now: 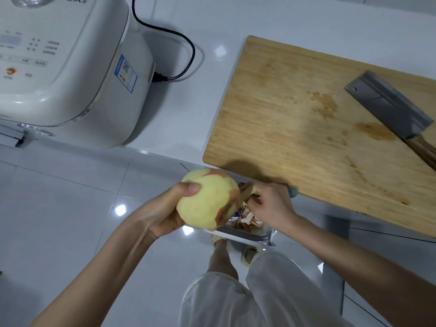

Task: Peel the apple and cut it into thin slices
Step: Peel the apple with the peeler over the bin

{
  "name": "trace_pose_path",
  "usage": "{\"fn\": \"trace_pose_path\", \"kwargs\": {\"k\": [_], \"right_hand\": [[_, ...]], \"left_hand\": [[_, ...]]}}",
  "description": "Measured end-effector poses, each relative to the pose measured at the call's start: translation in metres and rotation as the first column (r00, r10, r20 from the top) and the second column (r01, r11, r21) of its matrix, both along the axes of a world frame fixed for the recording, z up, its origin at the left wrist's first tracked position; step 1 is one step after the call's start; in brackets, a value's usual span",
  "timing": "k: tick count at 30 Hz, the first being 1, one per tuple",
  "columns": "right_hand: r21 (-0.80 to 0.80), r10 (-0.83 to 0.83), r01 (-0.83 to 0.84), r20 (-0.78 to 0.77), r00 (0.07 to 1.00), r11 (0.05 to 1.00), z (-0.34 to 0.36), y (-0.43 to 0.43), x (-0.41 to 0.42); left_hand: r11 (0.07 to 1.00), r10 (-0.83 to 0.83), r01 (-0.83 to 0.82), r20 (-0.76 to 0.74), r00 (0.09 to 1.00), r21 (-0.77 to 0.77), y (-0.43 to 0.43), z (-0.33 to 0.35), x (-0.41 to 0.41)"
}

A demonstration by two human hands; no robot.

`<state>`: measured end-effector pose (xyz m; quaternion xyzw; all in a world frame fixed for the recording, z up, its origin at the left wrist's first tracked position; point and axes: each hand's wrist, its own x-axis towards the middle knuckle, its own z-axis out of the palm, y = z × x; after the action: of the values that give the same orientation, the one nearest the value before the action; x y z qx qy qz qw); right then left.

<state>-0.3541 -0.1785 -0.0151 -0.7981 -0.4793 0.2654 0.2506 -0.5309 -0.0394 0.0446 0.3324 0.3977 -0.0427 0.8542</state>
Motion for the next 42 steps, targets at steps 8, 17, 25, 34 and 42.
{"fn": "trace_pose_path", "kwargs": {"k": [8, 17, 25, 34, 42], "right_hand": [[-0.705, -0.464, -0.119, -0.574, 0.674, 0.699, 0.005, 0.021, 0.006], [-0.532, -0.478, 0.011, -0.751, 0.455, 0.846, 0.036, 0.022, 0.009], [0.079, -0.003, 0.023, -0.245, 0.969, 0.997, 0.062, 0.028, -0.003], [0.445, 0.167, -0.314, 0.339, 0.926, 0.838, 0.056, 0.034, 0.004], [0.348, 0.125, -0.139, 0.062, 0.99, 0.927, 0.038, 0.016, 0.008]], "left_hand": [[0.973, -0.119, 0.126, -0.05, 0.992, 0.193, 0.004, 0.005, 0.004], [0.931, -0.199, 0.236, -0.156, 0.968, 0.278, 0.005, 0.001, 0.005], [0.894, -0.265, 0.323, -0.214, 0.94, 0.309, 0.005, -0.001, 0.011], [0.834, -0.375, 0.432, -0.223, 0.9, 0.342, 0.005, 0.001, 0.017], [0.842, -0.365, 0.393, -0.147, 0.919, 0.369, -0.002, -0.001, 0.011]]}}
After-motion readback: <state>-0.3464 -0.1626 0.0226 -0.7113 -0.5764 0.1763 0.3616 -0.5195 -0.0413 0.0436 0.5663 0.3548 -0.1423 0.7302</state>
